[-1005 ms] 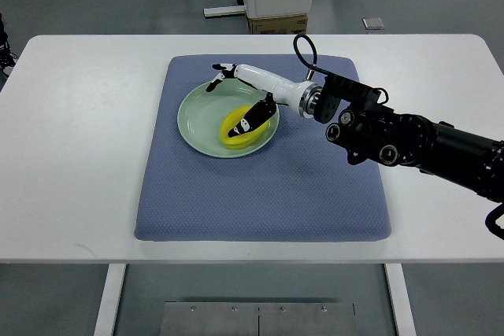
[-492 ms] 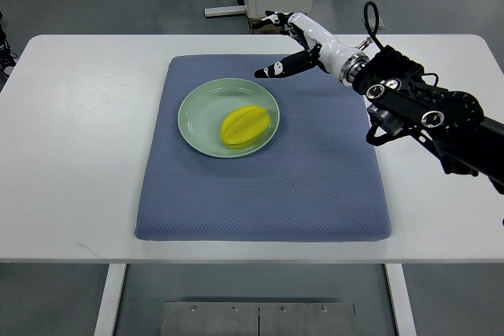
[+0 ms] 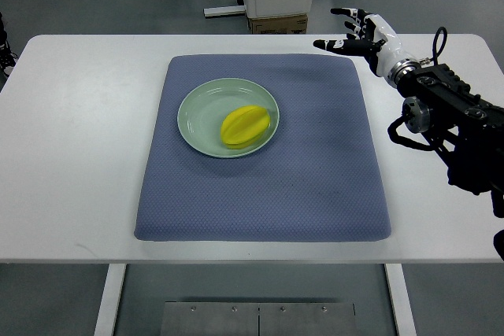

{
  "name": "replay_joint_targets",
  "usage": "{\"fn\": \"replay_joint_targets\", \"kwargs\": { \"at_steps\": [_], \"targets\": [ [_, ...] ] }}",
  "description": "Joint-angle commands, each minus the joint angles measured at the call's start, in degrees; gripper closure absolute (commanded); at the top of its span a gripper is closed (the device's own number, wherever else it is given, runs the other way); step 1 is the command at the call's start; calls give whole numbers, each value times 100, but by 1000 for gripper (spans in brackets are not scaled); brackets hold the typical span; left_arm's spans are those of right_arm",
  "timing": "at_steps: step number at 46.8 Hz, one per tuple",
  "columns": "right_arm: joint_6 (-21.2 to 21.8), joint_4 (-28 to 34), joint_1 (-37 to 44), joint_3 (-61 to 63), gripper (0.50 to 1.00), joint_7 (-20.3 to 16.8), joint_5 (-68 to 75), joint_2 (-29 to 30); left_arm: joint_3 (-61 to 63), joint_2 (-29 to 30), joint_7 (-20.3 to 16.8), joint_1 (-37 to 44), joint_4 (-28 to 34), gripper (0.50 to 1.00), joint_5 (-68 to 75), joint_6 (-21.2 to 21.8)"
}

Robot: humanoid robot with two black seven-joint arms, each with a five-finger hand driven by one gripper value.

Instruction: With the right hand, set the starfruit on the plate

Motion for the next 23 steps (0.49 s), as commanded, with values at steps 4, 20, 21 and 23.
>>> {"fn": "replay_joint_targets", "kwargs": {
  "at_steps": [4,20,21,23],
  "targets": [
    [0,-123,-145,465,500,-271,368,62,8,0,0,0,0,500,0,0],
    [-9,-167,-295,518,500,-315,896,97,0,0,0,0,0,500,0,0],
    [-9,-158,-295,509,500,-315,896,97,-1,0,0,0,0,500,0,0],
    [-9,-158,-295,474,500,-315,896,97,-1,0,0,0,0,500,0,0]
  ]
}}
